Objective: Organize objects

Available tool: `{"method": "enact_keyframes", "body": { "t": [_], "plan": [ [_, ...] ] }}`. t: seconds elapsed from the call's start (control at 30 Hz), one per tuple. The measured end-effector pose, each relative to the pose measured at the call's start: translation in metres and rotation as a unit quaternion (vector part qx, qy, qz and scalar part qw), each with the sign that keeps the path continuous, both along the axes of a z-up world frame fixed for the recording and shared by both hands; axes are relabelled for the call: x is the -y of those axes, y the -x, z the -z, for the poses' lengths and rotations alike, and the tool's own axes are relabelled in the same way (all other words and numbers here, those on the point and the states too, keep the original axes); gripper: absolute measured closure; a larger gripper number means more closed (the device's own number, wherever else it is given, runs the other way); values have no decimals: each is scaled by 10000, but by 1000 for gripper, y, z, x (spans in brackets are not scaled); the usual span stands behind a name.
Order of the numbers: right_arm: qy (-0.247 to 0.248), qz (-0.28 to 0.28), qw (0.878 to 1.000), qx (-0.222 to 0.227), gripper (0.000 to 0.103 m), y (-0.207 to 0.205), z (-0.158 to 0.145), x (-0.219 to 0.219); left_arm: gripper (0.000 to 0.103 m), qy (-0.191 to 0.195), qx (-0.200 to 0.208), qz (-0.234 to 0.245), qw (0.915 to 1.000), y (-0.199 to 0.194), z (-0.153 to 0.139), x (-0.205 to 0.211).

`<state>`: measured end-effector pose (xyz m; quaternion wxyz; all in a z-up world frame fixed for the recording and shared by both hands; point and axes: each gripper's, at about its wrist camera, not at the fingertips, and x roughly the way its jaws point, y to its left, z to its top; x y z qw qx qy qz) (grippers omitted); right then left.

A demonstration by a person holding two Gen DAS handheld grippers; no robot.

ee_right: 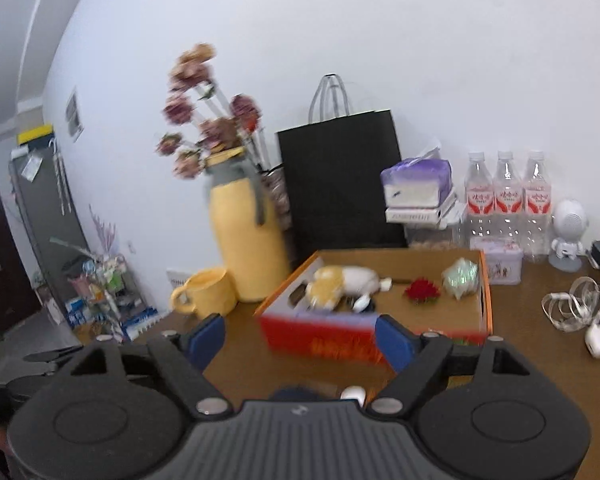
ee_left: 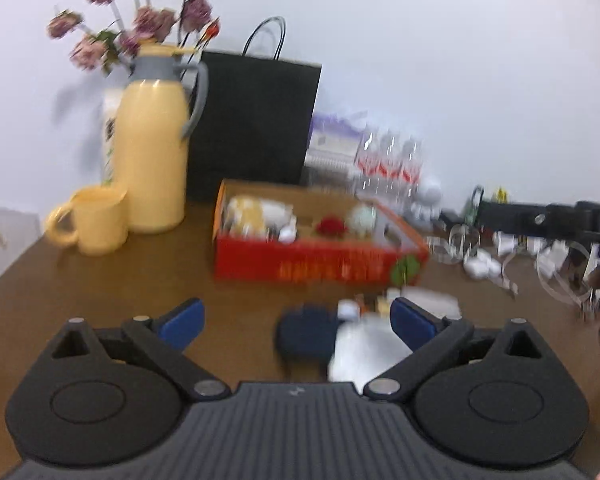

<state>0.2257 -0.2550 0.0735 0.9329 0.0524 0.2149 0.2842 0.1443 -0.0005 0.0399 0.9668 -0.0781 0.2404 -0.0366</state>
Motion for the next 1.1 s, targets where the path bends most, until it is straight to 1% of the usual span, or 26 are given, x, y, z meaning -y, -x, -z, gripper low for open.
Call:
{"method": "enact_keyframes", "body": {
  "t": [0.07, 0.13, 0.2, 0.27, 0.33, 0.4, 0.47, 0.53, 0.57, 0.63, 0.7, 0.73, 0.77, 0.83, 0.87, 0.9, 0.93, 0.97, 1.0, 1.03, 1.07, 1.1],
  "plan": [
    [209, 52, 9995, 238, 18, 35, 11, -4, 1, -200, -71, -9, 9998, 25, 8, 4],
    [411, 194, 9984, 350, 14, 66, 23, -7, 1, -451, -87, -70, 9989, 47, 12, 8],
    [444, 276, 9985, 168, 13, 90, 38, -8, 0, -585, -20, -120, 9982, 61, 12, 9],
    [427, 348, 9982, -225, 13, 104, 54, -7, 0, -562, 15, -143, 9983, 72, 12, 9],
    [320, 547, 9969, -457, 13, 117, 67, -3, 0, -511, 19, -127, 9986, 80, 13, 9],
    [302, 948, 9934, -574, 13, 129, 78, 0, 0, -512, 46, -9, 9987, 87, 17, 13],
    [411, 1380, 9881, -545, 13, 144, 85, 2, 0, -593, -30, 88, 9982, 89, 22, 19],
    [500, 1663, 9832, -571, 13, 160, 91, 6, 0, -704, -78, 165, 9974, 88, 26, 26],
    [548, 1699, 9813, -715, 13, 163, 96, 10, 0, -716, -78, 204, 9972, 87, 27, 27],
    [741, 1549, 9796, -1046, 13, 168, 105, 20, 0, -691, -99, 293, 9971, 82, 30, 30],
    [1067, 1633, 9743, -1131, 14, 174, 108, 31, 0, -694, -131, 337, 9969, 74, 35, 33],
    [1170, 1769, 9712, -1090, 14, 176, 106, 38, 0, -692, -146, 376, 9968, 68, 37, 34],
    [1158, 1860, 9700, -1048, 14, 176, 102, 44, 0, -677, -162, 419, 9967, 60, 37, 36],
    [901, 1922, 9736, -840, 14, 170, 91, 55, 0, -641, -82, 571, 9963, 35, 33, 39],
    [808, 1850, 9770, -679, 18, 163, 85, 56, 0, -643, 3, 650, 9958, 22, 31, 41],
    [832, 1744, 9798, -510, 29, 154, 80, 52, 0, -726, 76, 740, 9946, 5, 29, 45],
    [913, 1642, 9815, -362, 35, 144, 77, 48, 4, -942, 97, 870, 9917, -15, 27, 50],
    [1019, 1550, 9823, -262, 44, 130, 75, 41, 9, -1206, 87, 936, 9882, -36, 28, 56],
    [1108, 1495, 9823, -219, 51, 112, 73, 34, 25, -1392, 48, 940, 9858, -55, 30, 59],
    [1149, 1451, 9825, -208, 53, 95, 72, 28, 40, -1486, -75, 956, 9842, -79, 32, 59],
    [1149, 1369, 9838, -153, 59, 78, 70, 22, 45, -1464, -197, 1016, 9838, -98, 35, 58],
    [1135, 1255, 9855, -145, 62, 60, 69, 15, 51, -1364, -301, 1068, 9844, -116, 38, 55]
  ]
}}
